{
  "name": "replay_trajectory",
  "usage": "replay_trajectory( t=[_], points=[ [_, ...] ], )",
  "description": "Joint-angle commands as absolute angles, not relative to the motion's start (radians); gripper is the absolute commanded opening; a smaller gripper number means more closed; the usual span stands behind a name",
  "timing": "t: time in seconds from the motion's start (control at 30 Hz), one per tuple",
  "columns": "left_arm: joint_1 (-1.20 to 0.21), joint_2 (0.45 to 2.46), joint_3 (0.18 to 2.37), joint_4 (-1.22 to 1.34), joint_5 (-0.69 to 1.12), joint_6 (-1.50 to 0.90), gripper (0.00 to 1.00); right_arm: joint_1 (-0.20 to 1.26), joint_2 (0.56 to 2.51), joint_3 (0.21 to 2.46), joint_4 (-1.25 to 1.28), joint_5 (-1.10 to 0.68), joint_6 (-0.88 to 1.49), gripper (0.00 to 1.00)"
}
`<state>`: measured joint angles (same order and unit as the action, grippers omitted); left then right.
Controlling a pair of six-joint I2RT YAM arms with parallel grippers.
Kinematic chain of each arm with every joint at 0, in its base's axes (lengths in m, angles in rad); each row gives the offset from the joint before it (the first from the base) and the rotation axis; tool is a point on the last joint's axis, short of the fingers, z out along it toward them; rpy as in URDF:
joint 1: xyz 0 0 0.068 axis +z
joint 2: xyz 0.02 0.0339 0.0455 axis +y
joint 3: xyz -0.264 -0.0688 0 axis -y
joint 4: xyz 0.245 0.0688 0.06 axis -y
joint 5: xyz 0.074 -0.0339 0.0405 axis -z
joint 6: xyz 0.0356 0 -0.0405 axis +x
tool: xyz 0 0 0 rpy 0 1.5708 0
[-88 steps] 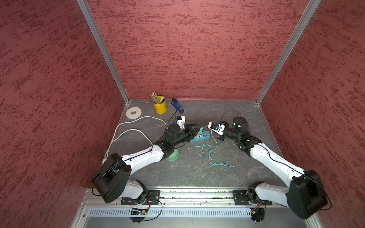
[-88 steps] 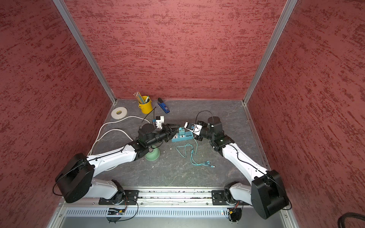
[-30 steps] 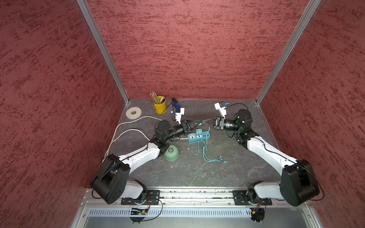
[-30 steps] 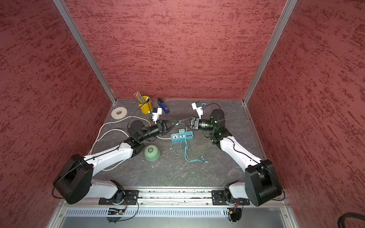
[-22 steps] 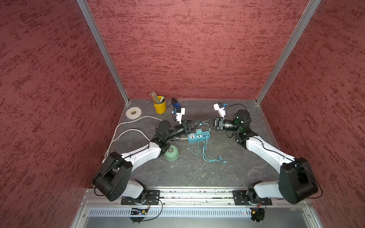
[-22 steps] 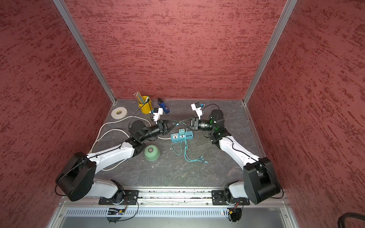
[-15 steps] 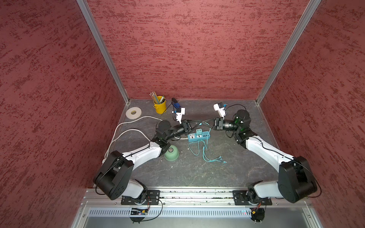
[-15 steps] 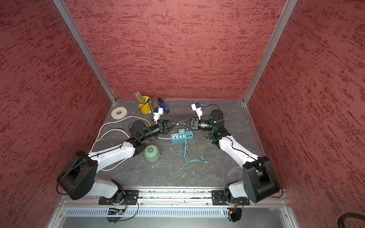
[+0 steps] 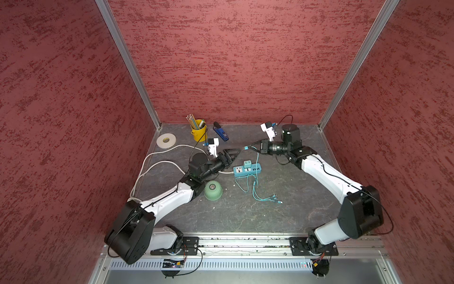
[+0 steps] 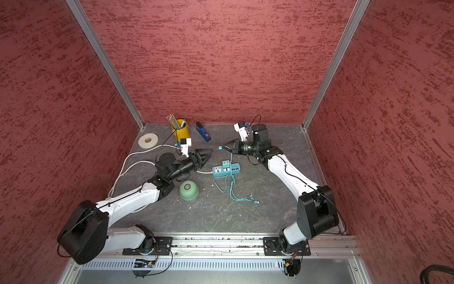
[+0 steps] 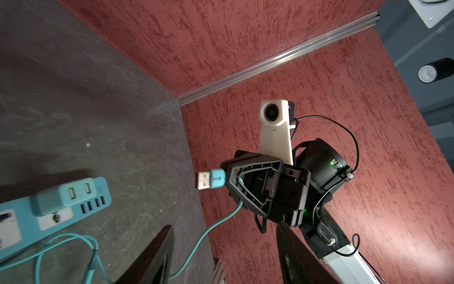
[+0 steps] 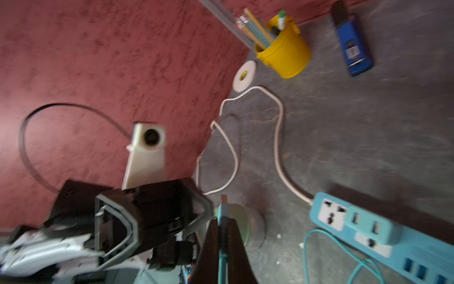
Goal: Charge the cordless meat grinders
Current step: Pick up the charging cable from the center of the board, then insert the charging cable into the plug.
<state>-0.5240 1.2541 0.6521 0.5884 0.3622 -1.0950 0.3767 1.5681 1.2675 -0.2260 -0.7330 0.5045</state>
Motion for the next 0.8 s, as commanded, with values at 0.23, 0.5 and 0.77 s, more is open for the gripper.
replay_trajectory(
  t=[0.23, 0.5, 0.77],
  points=[
    [-0.455, 1.084, 0.644, 0.179, 0.131, -0.917, 0.66, 0.471, 1.741, 1.556, -0.71, -0.155, 0.34, 0.0],
    [-0.419, 1.06, 0.629, 0.156, 0.135, -0.904, 0.65, 0.503, 1.855, 1.701, -0.838, -0.057, 0.394, 0.0],
    [-0.402, 1.049, 0.623, 0.148, 0.146, -0.896, 0.64, 0.503, 2.027, 1.907, -1.072, -0.094, 0.351, 0.0]
  ],
)
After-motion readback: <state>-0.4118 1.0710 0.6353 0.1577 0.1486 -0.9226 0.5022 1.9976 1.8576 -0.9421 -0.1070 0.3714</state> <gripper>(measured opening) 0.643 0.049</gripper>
